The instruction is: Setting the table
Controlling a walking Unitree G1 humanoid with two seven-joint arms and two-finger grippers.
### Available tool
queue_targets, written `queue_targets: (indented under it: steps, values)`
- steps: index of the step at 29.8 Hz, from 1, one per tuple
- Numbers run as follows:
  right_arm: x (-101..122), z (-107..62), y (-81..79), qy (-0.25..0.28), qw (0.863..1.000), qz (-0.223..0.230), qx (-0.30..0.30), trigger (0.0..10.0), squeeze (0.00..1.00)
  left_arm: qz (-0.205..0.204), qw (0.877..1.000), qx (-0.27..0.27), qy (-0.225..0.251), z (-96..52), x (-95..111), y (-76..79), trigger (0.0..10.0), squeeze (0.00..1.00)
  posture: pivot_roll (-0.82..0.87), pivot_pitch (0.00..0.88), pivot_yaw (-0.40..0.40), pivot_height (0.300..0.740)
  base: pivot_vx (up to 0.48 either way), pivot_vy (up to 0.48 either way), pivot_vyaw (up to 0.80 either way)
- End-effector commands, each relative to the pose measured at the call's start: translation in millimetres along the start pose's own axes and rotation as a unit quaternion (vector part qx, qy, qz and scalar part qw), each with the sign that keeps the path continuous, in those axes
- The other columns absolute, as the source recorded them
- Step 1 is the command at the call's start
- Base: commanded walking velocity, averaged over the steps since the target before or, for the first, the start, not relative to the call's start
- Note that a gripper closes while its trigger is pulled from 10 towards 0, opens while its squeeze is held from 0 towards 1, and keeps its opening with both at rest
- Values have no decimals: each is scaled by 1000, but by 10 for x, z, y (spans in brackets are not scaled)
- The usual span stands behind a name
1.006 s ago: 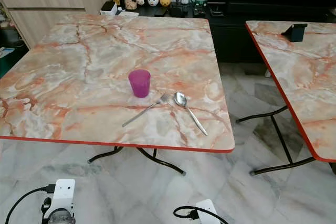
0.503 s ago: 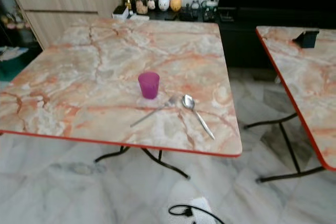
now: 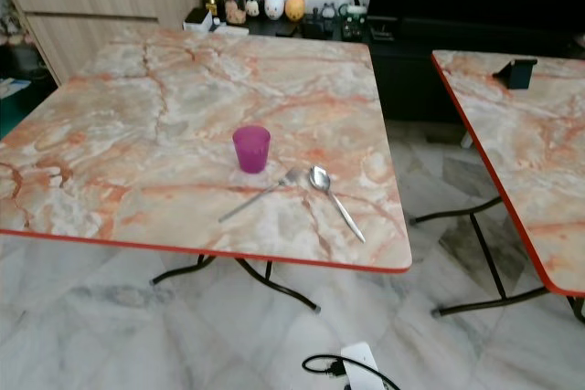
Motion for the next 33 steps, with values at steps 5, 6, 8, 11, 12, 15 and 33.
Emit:
queue_targets:
  steps: [5,6,8,11,12,15,33]
  values:
    - [35,5,109,8,1000,9,-18,10000,0,-154,966,-164,125,78,1095,906,10000,0,35,0,-48,740,0,0,0]
    - [47,5,121,10,1000,11,-20,10000,0,-183,943,-239,145,-57,1333,1235,10000,0,25,0,-45,740,0,0,0]
    - [54,6,134,11,1000,14,-23,10000,0,-233,917,-298,126,-202,1464,1536,10000,0,26,0,-43,740,0,0,0]
    - [65,5,153,14,999,16,-29,10000,0,-303,880,-355,93,-429,1667,1886,10000,0,14,0,-38,740,0,0,0]
    - [75,4,166,17,999,19,-33,10000,0,-320,869,-368,86,-497,1726,1974,10000,0,13,0,-38,740,0,0,0]
    - [125,3,218,29,998,27,-45,10000,0,-393,833,-387,42,-665,1806,2191,10000,0,13,0,-38,740,0,0,0]
    - [95,-7,334,27,995,66,-75,10000,0,-396,791,-466,-11,-1380,1846,2476,10000,0,3,0,-29,740,0,0,0]
Point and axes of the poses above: a point about 5 cm out from each wrist's last joint towards the gripper, its own z axis pointing out of the wrist towards the gripper, its own x axis along the axis of the wrist's last joint, y = z × x, the point moved 6 cm from there along z, pointing out of the wrist towards the gripper, and after that the axes turned 15 degrees about -z, right-handed, at the moved point
